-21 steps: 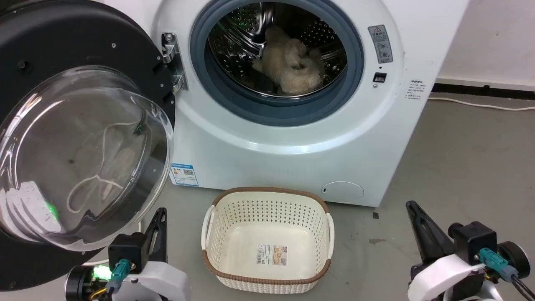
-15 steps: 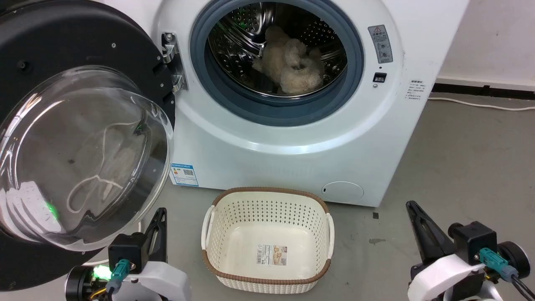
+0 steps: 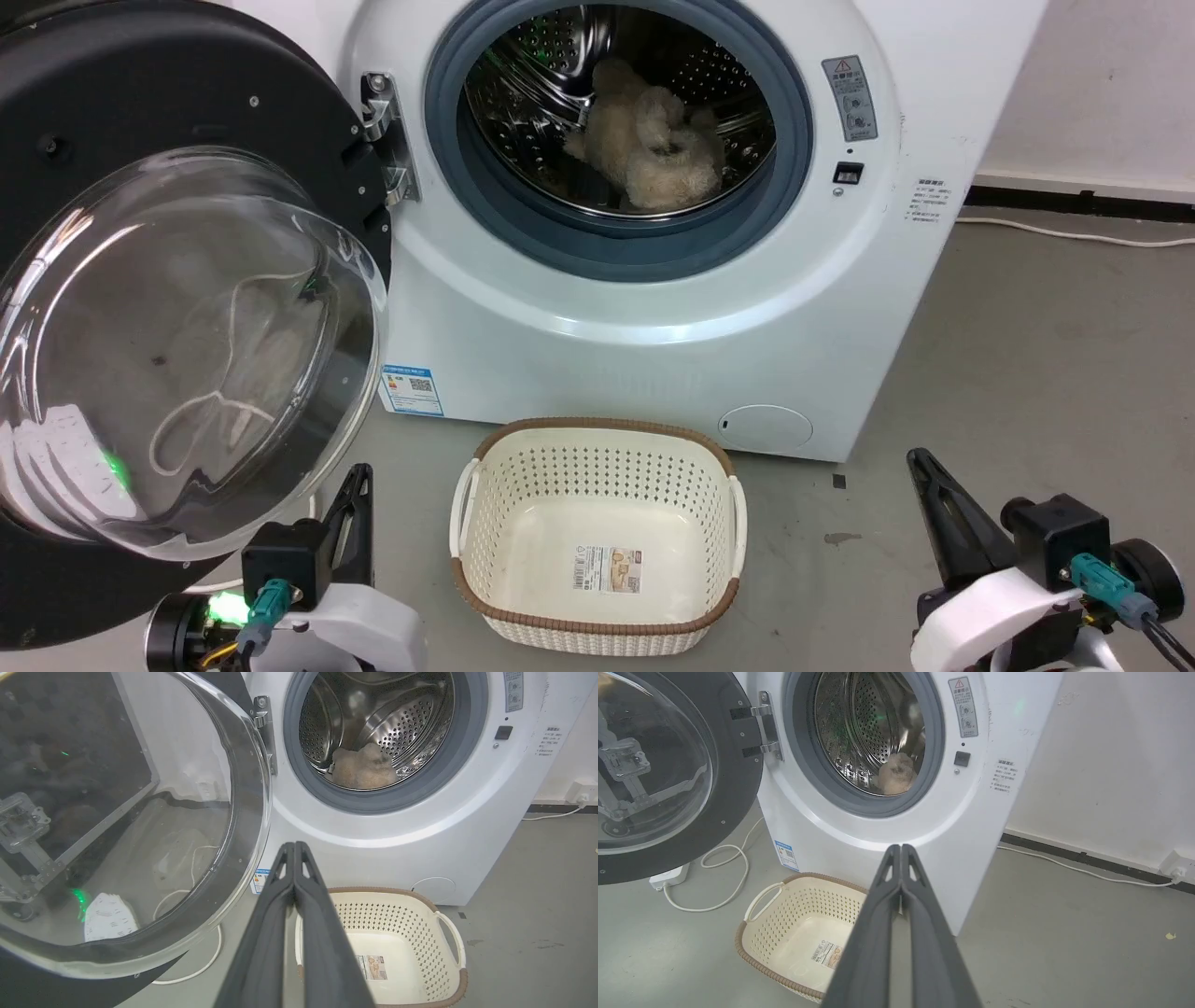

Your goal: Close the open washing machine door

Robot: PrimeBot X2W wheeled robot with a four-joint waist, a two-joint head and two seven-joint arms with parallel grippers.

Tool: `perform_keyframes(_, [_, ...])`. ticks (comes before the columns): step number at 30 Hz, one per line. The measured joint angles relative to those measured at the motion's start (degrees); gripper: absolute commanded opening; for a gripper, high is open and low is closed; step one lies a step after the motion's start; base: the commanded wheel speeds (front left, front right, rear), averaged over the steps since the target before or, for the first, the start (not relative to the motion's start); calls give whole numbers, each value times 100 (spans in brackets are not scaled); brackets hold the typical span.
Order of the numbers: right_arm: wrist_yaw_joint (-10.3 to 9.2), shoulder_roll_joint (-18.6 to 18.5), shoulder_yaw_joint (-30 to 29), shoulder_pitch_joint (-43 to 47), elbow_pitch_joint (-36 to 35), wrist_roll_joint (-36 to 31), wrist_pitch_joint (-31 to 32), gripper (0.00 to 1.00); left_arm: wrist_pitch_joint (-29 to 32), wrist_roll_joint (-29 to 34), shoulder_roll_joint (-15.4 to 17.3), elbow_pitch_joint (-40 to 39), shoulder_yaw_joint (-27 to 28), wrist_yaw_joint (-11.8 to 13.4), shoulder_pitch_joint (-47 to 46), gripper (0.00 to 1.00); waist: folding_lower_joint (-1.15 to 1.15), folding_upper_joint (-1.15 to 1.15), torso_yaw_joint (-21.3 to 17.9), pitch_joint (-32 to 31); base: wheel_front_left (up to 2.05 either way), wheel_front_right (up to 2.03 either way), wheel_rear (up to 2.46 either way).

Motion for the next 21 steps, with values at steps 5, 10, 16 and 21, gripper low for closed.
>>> perform_keyframes(5, [0,0,0,1,-1,0,0,0,0,0,0,0,0,0,0,0,0,0,0,0,0,0,0])
perform_keyframes(10, [0,0,-1,1,-1,0,0,0,0,0,0,0,-1,0,0,0,0,0,0,0,0,0,0])
perform_keyframes(16, [0,0,3,-7,5,5,-4,100,-1,-1,0,4,-7,-1,0,100,0,0,0,1,0,0,0])
perform_keyframes(21, [0,-1,-23,-7,19,70,-92,100,-105,-2,0,1,-22,-1,0,100,0,0,58,-6,0,0,0])
